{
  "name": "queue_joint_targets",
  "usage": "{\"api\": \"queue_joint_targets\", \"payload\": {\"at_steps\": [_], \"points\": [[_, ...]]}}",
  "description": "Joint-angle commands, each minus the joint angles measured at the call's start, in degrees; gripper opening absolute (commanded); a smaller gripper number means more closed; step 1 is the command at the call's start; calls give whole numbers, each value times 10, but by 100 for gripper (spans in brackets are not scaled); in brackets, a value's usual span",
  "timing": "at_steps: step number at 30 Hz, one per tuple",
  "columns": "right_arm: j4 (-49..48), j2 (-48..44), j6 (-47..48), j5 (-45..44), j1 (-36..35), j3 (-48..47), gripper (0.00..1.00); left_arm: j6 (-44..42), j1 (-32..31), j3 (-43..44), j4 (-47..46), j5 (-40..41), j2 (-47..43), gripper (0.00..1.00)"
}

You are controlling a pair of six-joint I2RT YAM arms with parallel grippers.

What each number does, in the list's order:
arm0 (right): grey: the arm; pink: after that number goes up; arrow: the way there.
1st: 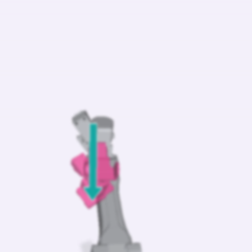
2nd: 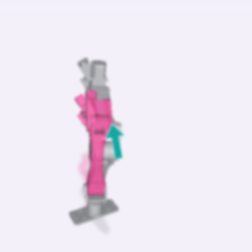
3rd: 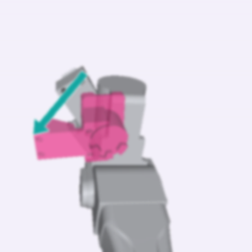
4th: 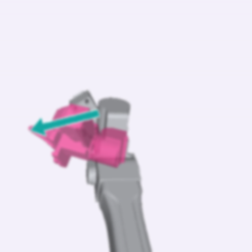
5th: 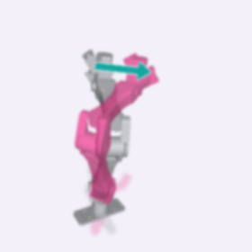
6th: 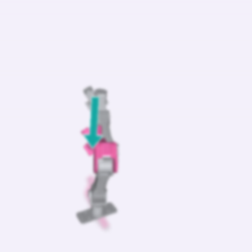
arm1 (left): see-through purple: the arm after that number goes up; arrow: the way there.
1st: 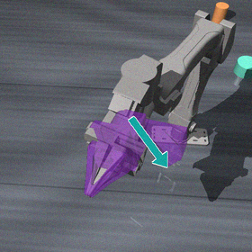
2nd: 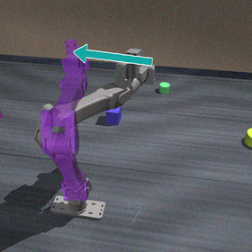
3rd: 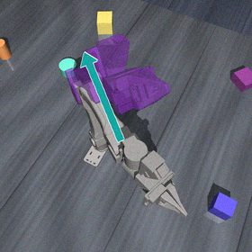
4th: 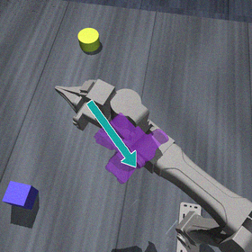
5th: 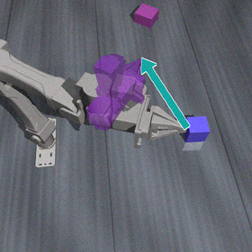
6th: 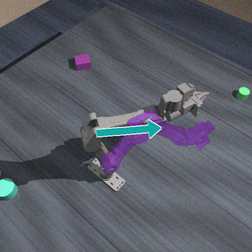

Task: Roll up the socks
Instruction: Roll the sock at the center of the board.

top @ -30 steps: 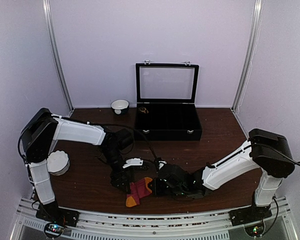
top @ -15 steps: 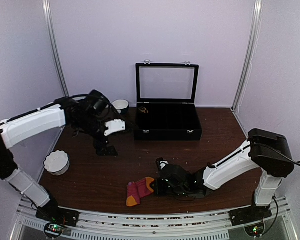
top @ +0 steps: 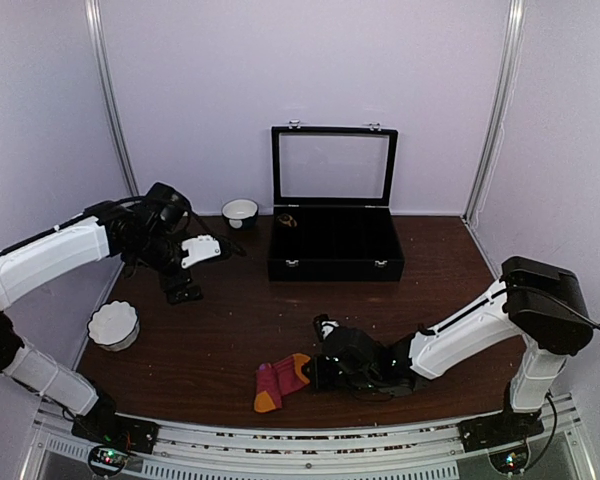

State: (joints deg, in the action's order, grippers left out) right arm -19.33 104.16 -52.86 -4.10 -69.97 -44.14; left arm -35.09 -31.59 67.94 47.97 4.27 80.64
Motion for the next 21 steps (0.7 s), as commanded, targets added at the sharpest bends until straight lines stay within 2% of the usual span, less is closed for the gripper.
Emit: {"api": "queue_joint_targets", "payload": {"at_steps": [1, 4, 6, 11, 13, 21], "points": [[11, -16, 5, -12, 3, 4, 6, 27, -25, 0, 15, -131, -7, 98], [14, -12, 3, -11, 3, -2, 6, 55, -90, -22, 24, -250, 3, 98], [12, -12, 1, -11, 4, -1, 6, 74, -128, -38, 10, -300, 20, 97], [-2, -10, -7, -12, 3, 6, 6, 113, -157, -52, -28, -398, 93, 77], [-5, -9, -8, -12, 3, 5, 6, 124, -161, -54, -41, -416, 120, 69], [-10, -11, -5, -13, 4, 3, 5, 139, -182, -58, -87, -414, 174, 63]]}}
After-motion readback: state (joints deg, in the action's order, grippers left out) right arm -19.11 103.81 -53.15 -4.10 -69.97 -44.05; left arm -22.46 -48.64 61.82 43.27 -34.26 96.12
